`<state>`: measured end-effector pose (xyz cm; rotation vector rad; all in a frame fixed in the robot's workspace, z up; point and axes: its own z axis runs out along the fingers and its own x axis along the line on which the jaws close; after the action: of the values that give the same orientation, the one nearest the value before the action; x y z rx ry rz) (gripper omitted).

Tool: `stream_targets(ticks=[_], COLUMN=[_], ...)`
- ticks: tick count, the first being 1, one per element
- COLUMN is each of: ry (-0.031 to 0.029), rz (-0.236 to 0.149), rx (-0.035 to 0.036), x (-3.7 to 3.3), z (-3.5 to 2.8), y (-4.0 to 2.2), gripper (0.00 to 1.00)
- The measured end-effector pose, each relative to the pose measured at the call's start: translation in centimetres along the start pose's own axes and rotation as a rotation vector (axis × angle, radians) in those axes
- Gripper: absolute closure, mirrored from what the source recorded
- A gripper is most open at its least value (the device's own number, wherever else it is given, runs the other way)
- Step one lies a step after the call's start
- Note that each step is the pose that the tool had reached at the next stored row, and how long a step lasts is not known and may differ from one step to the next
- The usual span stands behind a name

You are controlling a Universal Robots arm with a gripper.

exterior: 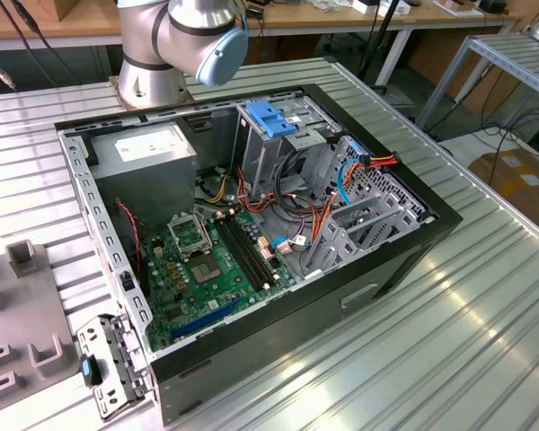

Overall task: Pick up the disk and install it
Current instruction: 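Pick up the disk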

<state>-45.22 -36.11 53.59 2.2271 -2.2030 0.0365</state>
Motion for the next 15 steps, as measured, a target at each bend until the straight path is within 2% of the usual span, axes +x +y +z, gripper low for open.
stream_targets(ticks=[15], ry=[0.0], rz=[0.0], rx=[0.0], x=[0.02], z=[0.04], y=[-1.3], gripper=[0.63])
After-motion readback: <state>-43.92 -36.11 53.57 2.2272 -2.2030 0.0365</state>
